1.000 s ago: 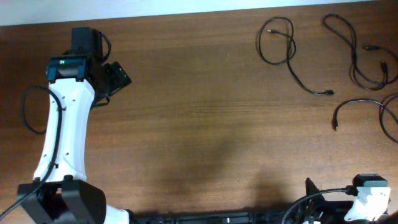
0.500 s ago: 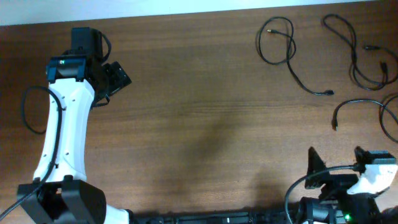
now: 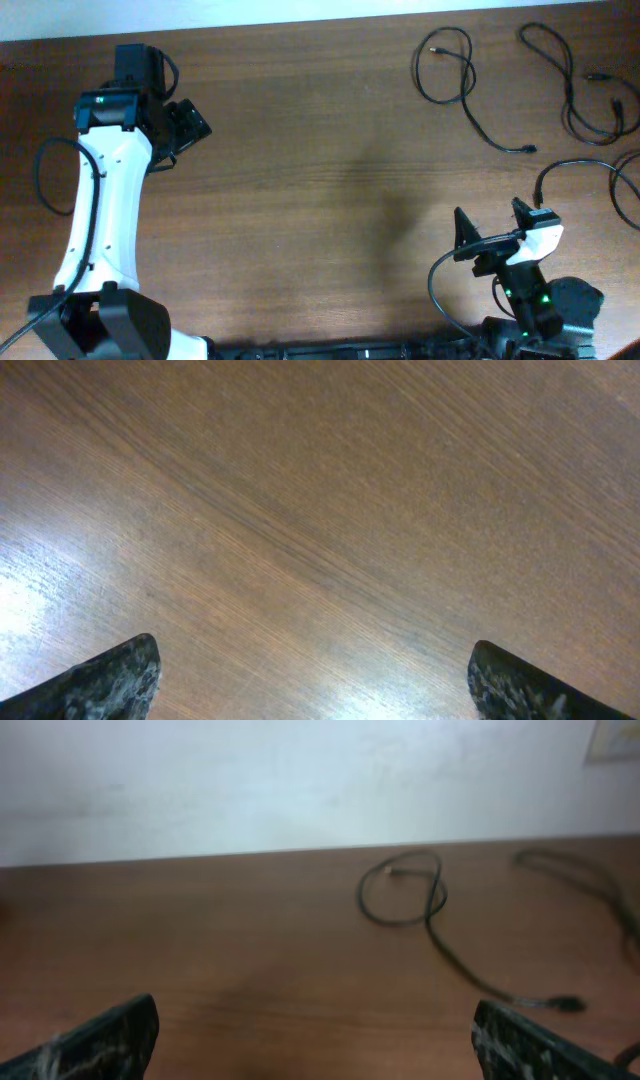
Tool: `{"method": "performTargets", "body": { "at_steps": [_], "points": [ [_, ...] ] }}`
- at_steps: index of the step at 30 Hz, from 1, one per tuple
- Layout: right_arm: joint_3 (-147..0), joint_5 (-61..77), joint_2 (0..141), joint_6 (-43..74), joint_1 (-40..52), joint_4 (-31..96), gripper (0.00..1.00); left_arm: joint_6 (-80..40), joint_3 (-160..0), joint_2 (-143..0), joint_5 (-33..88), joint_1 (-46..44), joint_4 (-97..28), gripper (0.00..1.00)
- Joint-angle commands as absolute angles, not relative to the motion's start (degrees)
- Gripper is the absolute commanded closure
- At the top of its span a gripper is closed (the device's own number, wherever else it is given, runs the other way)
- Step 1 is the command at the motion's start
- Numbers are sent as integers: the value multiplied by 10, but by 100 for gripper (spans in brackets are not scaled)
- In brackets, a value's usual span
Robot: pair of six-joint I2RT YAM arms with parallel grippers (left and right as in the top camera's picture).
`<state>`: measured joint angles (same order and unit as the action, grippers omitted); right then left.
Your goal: Untangle cables
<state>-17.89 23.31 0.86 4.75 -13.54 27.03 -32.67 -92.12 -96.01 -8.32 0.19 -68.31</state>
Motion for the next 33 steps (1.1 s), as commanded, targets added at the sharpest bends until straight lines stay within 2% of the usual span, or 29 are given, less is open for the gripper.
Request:
{"method": "performTargets", "body": {
  "at_steps": [1,7,15,20,26,33],
  "points": [
    [-110,238,2,81,-110,198,1,-334,-925,-956,-83,5,-684,1],
    [-27,152,7,166,-105,87,1,-334,-925,-956,-83,5,-684,1],
    [-24,143,2,200,-106,81,1,-334,-925,-956,-83,5,-684,1],
    [-8,64,2,199,-52,53,1,-334,-925,-956,-83,5,-684,1],
    [-6,42,2,28,-52,50,1,-334,-925,-956,-83,5,-684,1],
    [-6,40,2,2,-52,49,1,-334,-925,-956,-83,5,-684,1]
  ]
}}
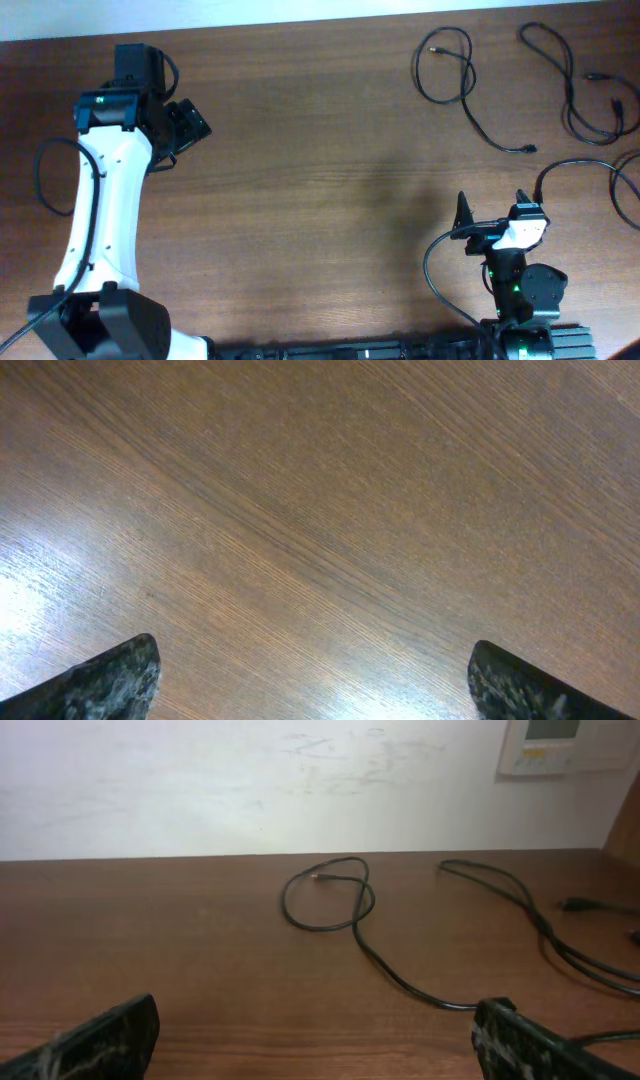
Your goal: Untangle cables
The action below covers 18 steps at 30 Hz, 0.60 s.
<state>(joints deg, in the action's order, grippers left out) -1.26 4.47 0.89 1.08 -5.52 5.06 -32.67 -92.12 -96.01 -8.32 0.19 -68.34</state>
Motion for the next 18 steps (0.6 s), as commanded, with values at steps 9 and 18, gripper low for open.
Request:
{"method": "performTargets", "body": {
  "at_steps": [9,18],
  "points": [
    [-6,40,2,2,-52,48,1,-334,-925,-956,-83,5,-684,1],
    [-6,40,2,2,-52,48,1,-299,-916,-946,-86,-18,-624,1]
  ]
}}
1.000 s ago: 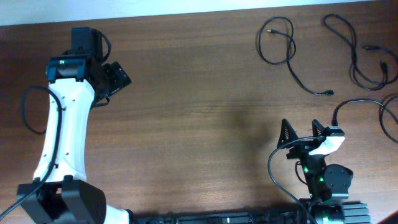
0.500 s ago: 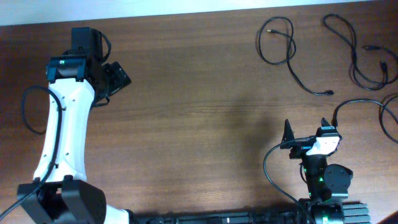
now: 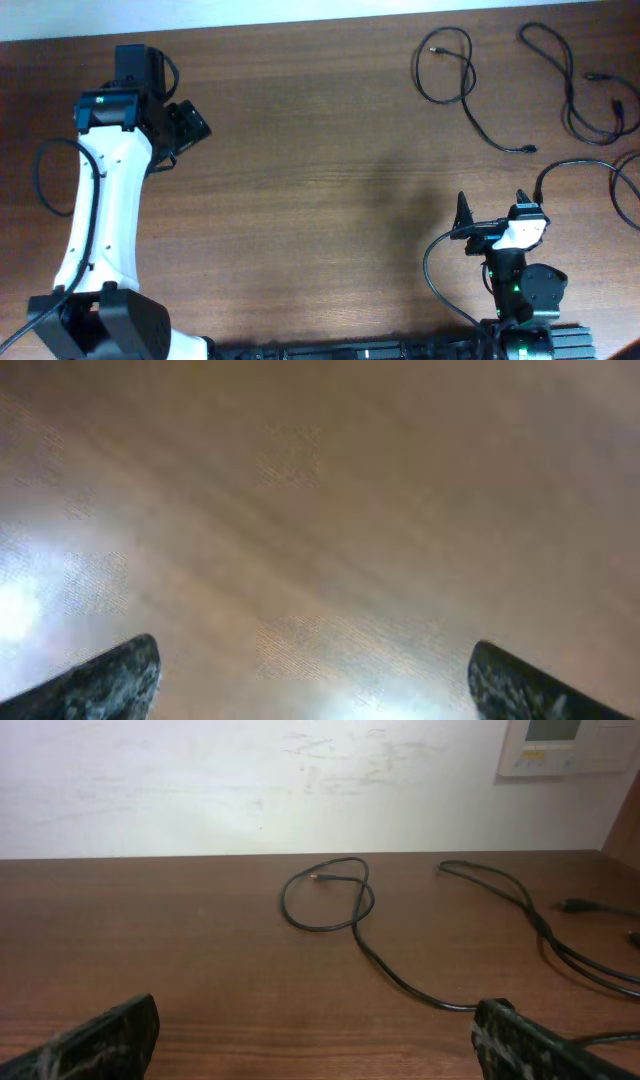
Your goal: Untangle cables
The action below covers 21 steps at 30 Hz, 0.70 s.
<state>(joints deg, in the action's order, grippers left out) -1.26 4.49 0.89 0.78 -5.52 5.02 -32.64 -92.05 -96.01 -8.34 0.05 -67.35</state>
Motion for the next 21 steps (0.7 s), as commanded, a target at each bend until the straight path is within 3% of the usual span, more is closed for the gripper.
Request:
{"method": "performTargets", "body": {
  "at_steps": [1,6,11,14,21],
  "points": [
    [-6,40,2,2,-52,48,1,-258,-906,-933,-86,-35,-585,1],
    [-6,40,2,2,-52,48,2,-207,-681,-737,-88,-78,-382,1],
    [-6,40,2,2,-52,48,1,-207,-289,-335,-88,-78,-232,1],
    [-6,40,2,2,-52,48,1,-178,-177,-154,-87,-64,-203,1],
    [-6,40,2,2,-52,48,2,-17,-15,-3,43,9,-20,1]
  ]
}}
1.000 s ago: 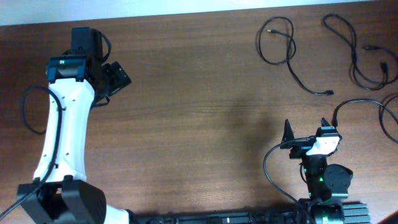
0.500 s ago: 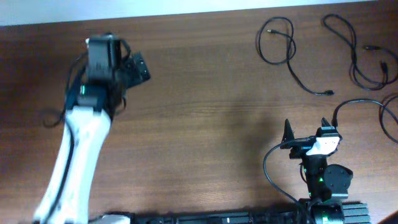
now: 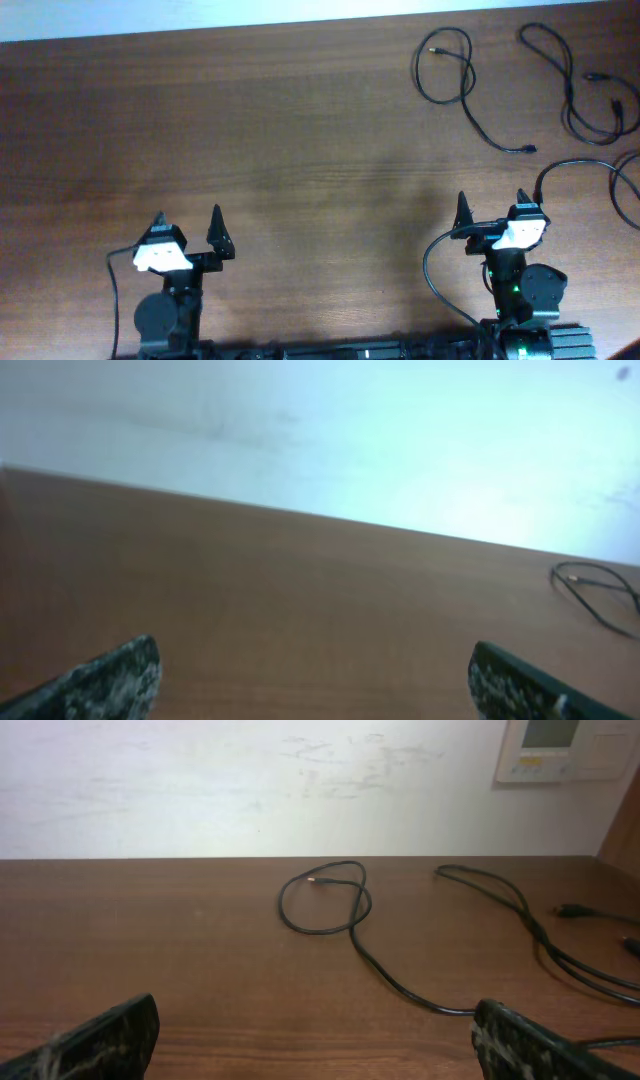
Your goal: Untangle cables
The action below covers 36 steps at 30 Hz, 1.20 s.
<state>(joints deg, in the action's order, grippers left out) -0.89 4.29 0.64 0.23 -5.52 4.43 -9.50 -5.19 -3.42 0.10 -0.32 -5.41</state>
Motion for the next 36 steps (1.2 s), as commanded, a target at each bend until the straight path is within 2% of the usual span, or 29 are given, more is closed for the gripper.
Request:
{"method": "performTargets", "body": {
  "at_steps": [1,4,36],
  "points": [
    [-6,40,2,2,-52,48,1,-1,-4,-3,42,9,-8,1],
    [-6,40,2,2,-52,48,1,9,-5,-3,35,9,-45,1],
    [-6,40,2,2,-52,48,2,9,-5,-3,35,9,-44,1]
  ]
}}
